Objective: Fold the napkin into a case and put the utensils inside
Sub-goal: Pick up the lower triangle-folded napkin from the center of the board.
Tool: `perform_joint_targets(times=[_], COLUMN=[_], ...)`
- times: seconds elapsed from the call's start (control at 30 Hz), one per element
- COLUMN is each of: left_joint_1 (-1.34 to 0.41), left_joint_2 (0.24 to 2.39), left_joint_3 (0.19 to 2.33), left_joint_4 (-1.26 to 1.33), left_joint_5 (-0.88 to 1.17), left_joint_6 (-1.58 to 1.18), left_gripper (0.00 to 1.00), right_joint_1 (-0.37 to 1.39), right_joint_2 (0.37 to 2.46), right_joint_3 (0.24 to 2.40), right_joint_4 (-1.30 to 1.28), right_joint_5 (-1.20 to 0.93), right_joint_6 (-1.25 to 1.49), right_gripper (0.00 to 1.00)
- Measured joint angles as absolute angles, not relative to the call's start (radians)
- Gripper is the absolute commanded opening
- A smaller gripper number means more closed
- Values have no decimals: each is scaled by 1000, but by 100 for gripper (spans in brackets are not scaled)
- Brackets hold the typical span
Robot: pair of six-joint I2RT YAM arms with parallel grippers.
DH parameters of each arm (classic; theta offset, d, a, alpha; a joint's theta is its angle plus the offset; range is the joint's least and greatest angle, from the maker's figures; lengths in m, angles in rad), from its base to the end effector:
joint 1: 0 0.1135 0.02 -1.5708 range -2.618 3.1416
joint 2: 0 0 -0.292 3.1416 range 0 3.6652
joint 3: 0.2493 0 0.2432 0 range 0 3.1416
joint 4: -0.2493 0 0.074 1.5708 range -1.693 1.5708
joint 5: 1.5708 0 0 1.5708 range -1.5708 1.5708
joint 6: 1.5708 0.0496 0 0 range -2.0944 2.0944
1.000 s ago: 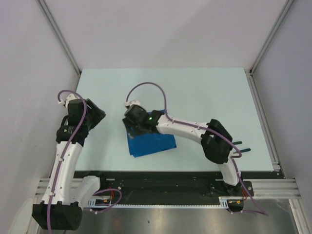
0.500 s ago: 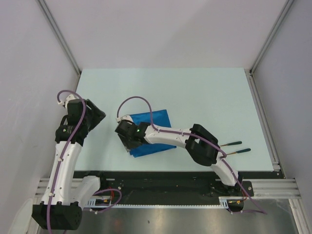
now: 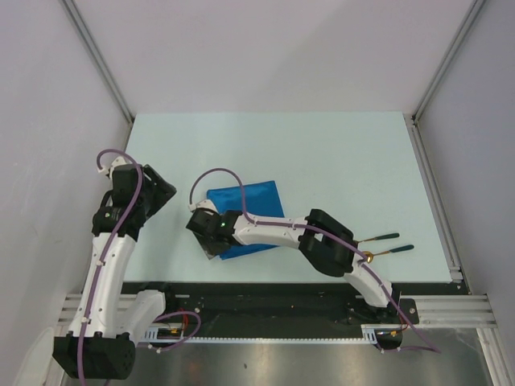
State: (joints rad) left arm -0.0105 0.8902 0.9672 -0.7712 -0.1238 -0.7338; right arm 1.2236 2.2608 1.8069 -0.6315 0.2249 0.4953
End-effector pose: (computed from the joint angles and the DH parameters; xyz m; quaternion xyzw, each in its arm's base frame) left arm 0.1614 0.0044 0.3396 -0.3443 0.8360 -0.1018 0.4150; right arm 0.1809 0.4674 0.1811 -0.3183 0.9109 0.1098 0.2384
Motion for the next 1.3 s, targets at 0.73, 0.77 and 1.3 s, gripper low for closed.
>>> perform_joint_targets(times=[0.73,0.77,1.3], left_joint_1=[51,52,14], left_joint_2=[1097,1113,1460], left_joint_3=[872,865,827], left_joint_4=[-685,-663,-405], left_joint_5=[48,80,415], left_joint_6=[-724,-722,-726], left_gripper=[81,82,86], right_joint_1=[1199,1193,1003], right_joint_2=[2175,2160,1918], right_joint_3=[1631,1604,1114], right_joint_4=[-486,-458,45], right_joint_5=[262,241,-239], right_joint_6=[515,516,669], right_gripper=[0,0,0])
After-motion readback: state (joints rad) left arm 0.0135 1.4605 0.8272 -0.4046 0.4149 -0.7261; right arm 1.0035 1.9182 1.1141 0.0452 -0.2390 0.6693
